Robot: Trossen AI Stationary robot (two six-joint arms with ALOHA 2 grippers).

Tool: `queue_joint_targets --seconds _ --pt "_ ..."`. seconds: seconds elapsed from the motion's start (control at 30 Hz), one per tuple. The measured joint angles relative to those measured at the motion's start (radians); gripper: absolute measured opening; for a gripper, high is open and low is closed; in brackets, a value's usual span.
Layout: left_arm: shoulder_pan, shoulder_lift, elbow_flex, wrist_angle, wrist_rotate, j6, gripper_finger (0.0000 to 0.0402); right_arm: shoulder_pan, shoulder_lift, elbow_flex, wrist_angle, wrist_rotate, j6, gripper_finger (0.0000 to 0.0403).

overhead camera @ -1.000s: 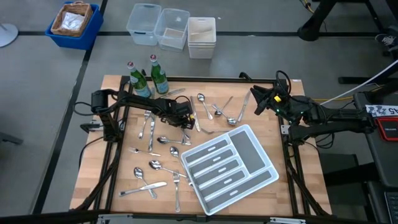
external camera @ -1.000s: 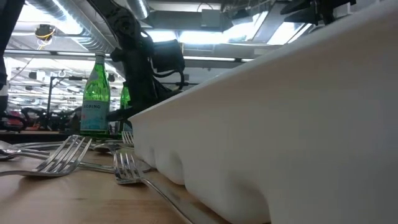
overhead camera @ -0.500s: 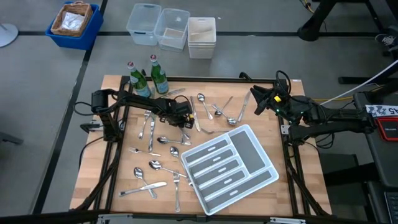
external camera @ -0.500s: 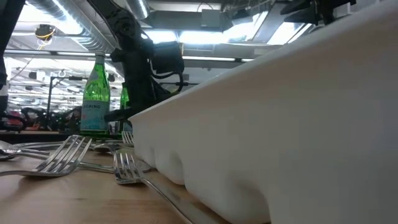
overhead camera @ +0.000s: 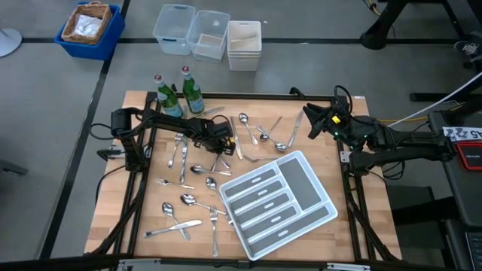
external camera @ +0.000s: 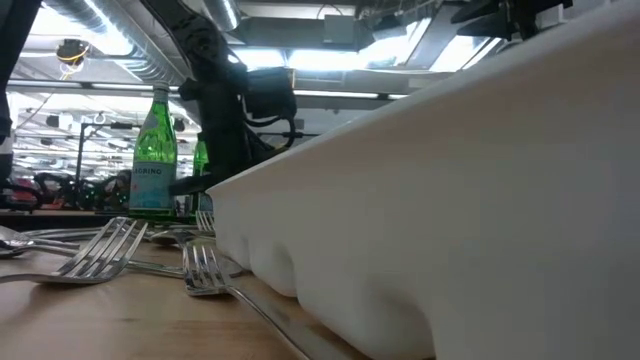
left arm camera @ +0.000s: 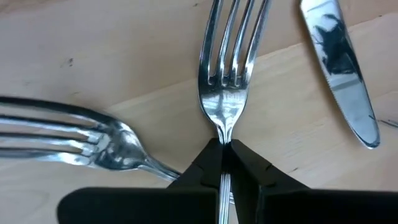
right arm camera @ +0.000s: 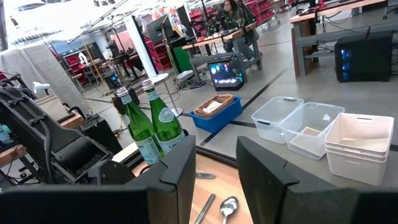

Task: Sort silverware
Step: Put the silver fork into the white silverware tray

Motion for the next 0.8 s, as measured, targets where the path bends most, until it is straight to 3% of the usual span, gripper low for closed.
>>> queue_joint_targets --seconds 0.4,0.63,0.8 --pt "-0.004 -0.092 0.019 0.069 0.039 0.048 0.0004 0.000 0.000 0.000 -0.001 0.000 0.000 0.0120" --pt "-0.067 -0.122 0.019 0.372 0.165 0.129 0.0011 0.000 0.000 0.000 -0.003 0.000 -0.053 0.0120" --pt "-0.157 -0.122 0.021 0.530 0.185 0.274 0.0013 0.000 0.007 0.000 -0.004 0.000 -0.077 0.0120"
